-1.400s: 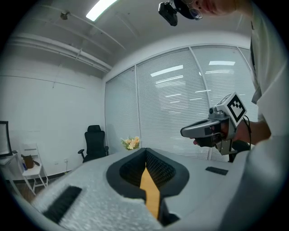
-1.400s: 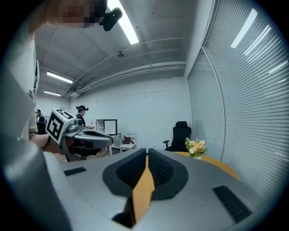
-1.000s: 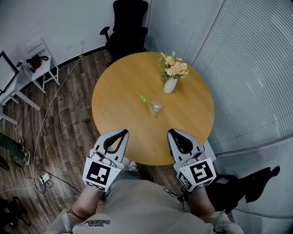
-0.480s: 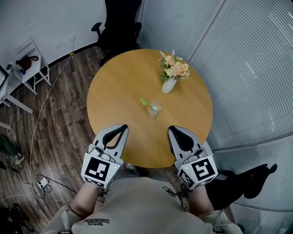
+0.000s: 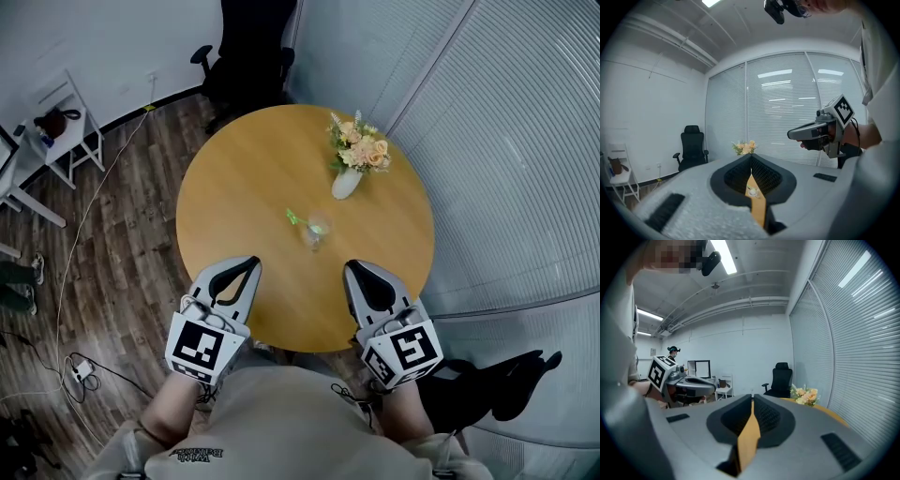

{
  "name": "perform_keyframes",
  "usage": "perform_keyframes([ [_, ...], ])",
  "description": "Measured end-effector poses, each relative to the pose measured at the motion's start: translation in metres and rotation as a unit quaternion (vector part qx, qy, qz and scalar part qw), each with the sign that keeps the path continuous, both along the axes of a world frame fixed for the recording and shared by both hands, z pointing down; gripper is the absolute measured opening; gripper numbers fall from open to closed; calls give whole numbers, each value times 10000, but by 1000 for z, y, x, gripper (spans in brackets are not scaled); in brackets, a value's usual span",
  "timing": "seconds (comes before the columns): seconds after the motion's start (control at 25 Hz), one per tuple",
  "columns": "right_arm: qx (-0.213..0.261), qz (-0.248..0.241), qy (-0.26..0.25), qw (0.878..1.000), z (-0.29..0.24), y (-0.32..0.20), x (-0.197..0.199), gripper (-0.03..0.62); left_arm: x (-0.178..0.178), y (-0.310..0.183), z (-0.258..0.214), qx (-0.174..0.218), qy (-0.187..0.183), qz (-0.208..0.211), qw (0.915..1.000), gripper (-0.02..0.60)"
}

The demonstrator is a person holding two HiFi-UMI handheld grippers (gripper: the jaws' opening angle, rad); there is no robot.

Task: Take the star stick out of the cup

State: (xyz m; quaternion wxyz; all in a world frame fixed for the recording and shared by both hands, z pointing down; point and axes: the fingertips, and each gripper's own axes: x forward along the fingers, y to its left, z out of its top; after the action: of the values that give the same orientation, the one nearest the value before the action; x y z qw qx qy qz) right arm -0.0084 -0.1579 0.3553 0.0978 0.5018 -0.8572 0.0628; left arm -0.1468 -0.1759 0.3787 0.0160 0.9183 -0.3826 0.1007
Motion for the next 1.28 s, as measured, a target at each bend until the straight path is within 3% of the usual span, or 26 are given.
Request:
perform_keyframes([
  [0.36,-8,-254,-257,9993,-3,-12,21,37,20,-7,0,-40,-122,-226,9997,23],
  [0.6,105,-125,-477,9987,-9,-23,49,37,42,-11,-1,-48,-227,-256,9994,23],
  [1.28,-90,-354,-467,9982,9,-37,73,37,69,-33,-2,-3,-452,-405,9982,23],
])
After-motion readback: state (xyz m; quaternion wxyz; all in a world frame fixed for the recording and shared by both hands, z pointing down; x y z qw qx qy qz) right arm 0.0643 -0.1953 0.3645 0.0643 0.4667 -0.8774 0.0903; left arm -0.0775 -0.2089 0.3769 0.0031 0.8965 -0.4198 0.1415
